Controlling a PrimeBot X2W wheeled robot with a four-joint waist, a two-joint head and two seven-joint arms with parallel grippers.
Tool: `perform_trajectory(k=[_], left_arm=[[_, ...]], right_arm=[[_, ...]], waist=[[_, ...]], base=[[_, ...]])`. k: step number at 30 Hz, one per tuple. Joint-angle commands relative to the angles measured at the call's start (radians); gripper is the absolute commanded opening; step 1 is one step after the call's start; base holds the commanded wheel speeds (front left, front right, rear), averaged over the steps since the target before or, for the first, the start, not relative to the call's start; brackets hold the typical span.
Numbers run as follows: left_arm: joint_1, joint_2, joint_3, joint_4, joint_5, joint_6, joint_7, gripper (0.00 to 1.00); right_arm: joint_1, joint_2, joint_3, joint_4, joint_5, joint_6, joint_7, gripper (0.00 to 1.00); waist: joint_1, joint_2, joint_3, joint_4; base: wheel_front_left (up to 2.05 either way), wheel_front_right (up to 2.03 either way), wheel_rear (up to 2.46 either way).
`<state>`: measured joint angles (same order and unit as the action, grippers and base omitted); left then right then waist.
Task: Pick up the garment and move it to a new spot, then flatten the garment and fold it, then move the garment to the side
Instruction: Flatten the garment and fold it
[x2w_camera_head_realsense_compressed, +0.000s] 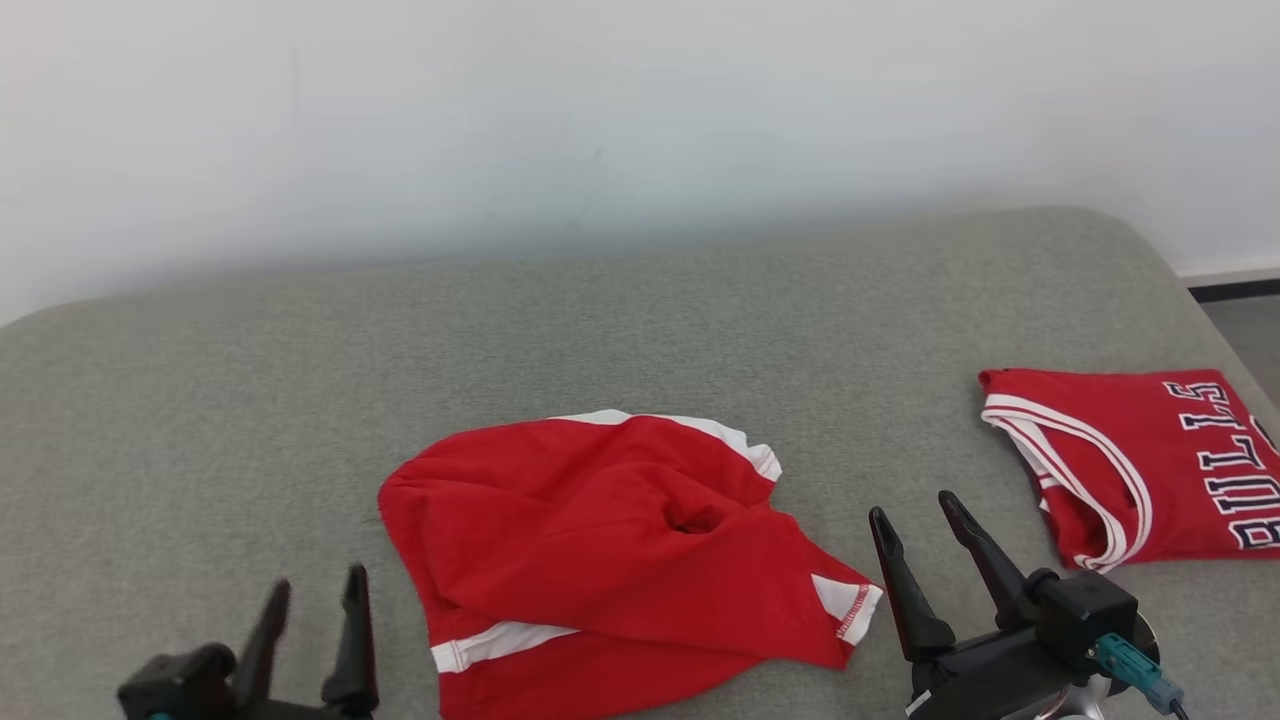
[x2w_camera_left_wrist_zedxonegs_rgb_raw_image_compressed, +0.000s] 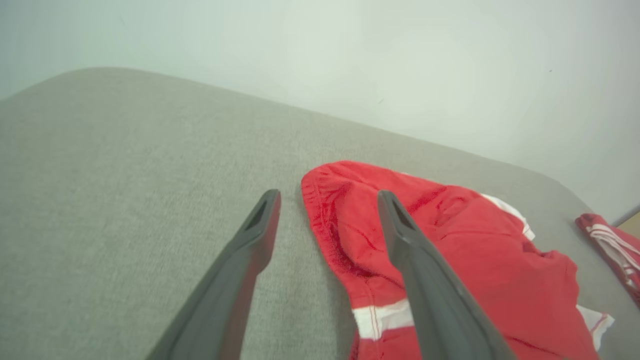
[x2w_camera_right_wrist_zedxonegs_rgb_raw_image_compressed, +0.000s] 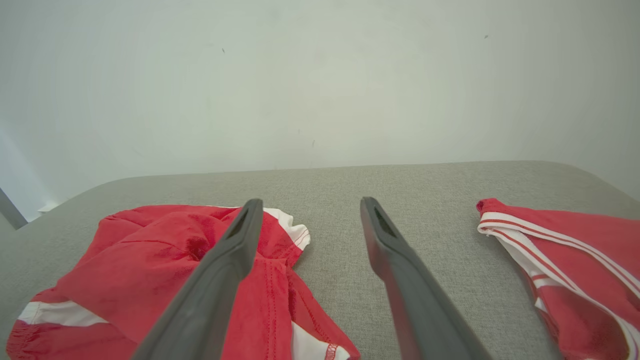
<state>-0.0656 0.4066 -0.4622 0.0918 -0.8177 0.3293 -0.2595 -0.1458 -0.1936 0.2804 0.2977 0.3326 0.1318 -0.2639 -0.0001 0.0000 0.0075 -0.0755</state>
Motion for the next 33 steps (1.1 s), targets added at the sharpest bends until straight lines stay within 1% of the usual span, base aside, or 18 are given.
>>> perform_trajectory(k=[1,5,8,10,13,18,23,30,33], left_arm=[[0.018,-0.015,0.043,-0.027,0.057,-0.012,-0.006,1.00],[0.074,-0.072,0.163,-0.083,0.215,-0.078,-0.006,1.00],[0.116,-0.122,0.237,-0.101,0.305,-0.132,-0.006,1.00],[0.144,-0.152,0.282,-0.097,0.345,-0.169,-0.006,1.00],[0.166,-0.192,0.337,-0.076,0.392,-0.212,-0.006,1.00],[0.167,-0.236,0.406,-0.049,0.447,-0.277,-0.006,1.00],[0.135,-0.272,0.445,-0.040,0.495,-0.322,-0.006,1.00],[0.138,-0.319,0.451,-0.037,0.537,-0.365,-0.006,1.00],[0.144,-0.329,0.446,-0.034,0.545,-0.375,-0.006,1.00]], right_arm=[[0.009,-0.004,-0.003,0.000,-0.004,-0.003,0.000,1.00],[0.013,-0.003,-0.006,0.008,-0.001,-0.003,0.000,1.00],[0.015,-0.002,-0.007,0.016,0.000,-0.003,0.000,1.00],[0.015,-0.002,-0.008,0.022,0.001,-0.003,0.000,1.00],[0.018,-0.007,-0.009,0.035,0.006,-0.003,0.000,1.00],[0.023,-0.011,-0.013,0.058,0.011,-0.003,0.000,1.00],[0.022,-0.009,-0.016,0.091,0.019,-0.003,0.026,1.00],[-0.016,0.005,-0.002,0.168,0.085,-0.003,0.224,1.00],[-0.034,0.004,-0.007,0.188,0.095,-0.003,0.267,1.00]], waist=[[0.0001,0.0000,-0.010,0.023],[0.0001,0.0000,-0.019,0.051],[0.0001,0.0000,-0.026,0.068],[0.0001,0.0000,-0.031,0.077],[0.0001,0.0000,-0.038,0.089],[0.0001,0.0000,-0.045,0.107],[0.0001,0.0000,-0.045,0.120],[0.0001,0.0000,-0.028,0.132],[0.0001,0.0000,-0.024,0.138]], base=[[0.00,0.00,0.00],[0.00,0.00,0.00],[0.00,0.00,0.00],[0.00,0.00,0.00],[0.00,0.00,0.00],[0.00,0.00,0.00],[0.00,0.00,0.00],[0.00,0.00,0.00],[0.00,0.00,0.00]])
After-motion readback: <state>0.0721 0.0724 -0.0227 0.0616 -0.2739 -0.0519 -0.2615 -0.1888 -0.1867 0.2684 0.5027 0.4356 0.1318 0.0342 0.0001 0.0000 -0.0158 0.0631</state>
